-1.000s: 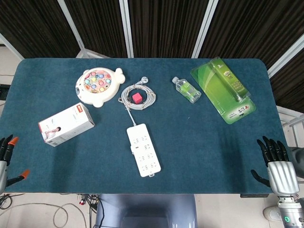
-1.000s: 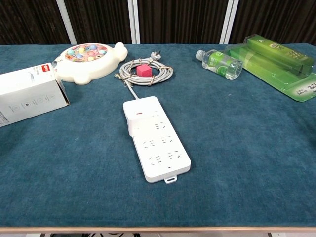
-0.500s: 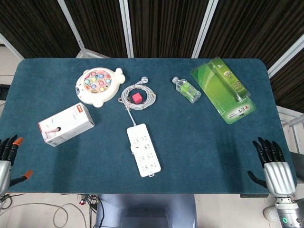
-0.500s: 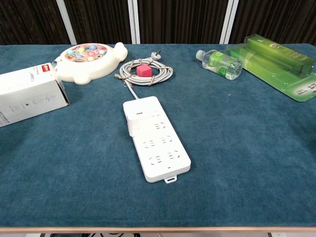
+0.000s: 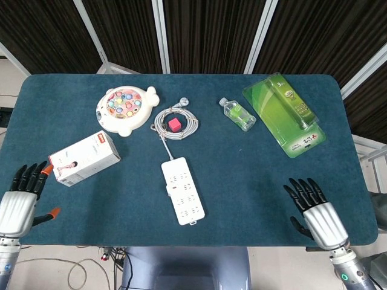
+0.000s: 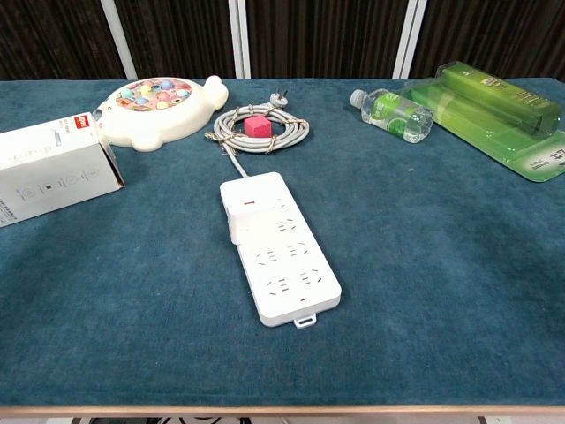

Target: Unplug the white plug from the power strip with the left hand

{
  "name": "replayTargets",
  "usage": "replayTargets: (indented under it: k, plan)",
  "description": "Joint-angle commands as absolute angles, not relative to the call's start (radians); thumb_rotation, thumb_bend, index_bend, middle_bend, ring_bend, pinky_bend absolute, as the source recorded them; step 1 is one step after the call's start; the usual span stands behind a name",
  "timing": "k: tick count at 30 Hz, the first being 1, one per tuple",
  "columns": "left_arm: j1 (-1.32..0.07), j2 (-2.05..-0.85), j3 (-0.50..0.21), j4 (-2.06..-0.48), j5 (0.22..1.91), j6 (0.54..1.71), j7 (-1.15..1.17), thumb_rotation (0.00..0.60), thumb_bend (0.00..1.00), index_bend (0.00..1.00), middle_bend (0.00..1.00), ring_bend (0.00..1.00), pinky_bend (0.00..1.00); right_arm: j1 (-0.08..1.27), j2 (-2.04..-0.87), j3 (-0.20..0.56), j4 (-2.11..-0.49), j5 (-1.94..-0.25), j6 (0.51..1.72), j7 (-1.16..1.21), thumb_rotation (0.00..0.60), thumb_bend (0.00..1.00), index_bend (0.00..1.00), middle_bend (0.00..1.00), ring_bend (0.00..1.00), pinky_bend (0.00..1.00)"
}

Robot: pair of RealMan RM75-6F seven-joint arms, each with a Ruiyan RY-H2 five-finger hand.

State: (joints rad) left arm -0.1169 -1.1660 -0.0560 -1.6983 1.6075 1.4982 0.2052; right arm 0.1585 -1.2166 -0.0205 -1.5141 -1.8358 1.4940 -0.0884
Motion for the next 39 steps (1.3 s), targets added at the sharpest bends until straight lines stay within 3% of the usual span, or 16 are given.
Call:
replayTargets:
  k: [1,6,21,39]
  plan:
    - [-0.169,-1.151,-0.076,-1.783,1.612,1.432,0.279,0.6,0.0,0.05,0.01,0.01,0.0,0.197,-1.236,-0.045,-1.564,-1.897,1.436,-0.167,0.6,0.63,0.0,0.0,0.0,0.0]
    - [-0.218,-1.157,-0.095,-1.879,1.586,1.362,0.351,0.6,0.0,0.05,0.01,0.01,0.0,0.231,-1.279,-0.075,-1.608,-1.942,1.346,-0.257,0.6,0.73,0.0,0.0,0.0,0.0]
    - [-0.401,-1.203,-0.198,-2.075,1.4,1.16,0.594,0.6,0.0,0.07,0.02,0.01,0.0,0.294,-1.456,-0.082,-1.685,-1.893,1.116,-0.442,0.6,0.73,0.0,0.0,0.0,0.01]
    - [-0.615,-1.3,-0.245,-2.088,1.153,1.048,0.775,0.6,0.0,0.09,0.04,0.02,0.0,0.369,-1.635,-0.028,-1.643,-1.749,0.973,-0.546,0.6,0.73,0.0,0.0,0.0,0.01]
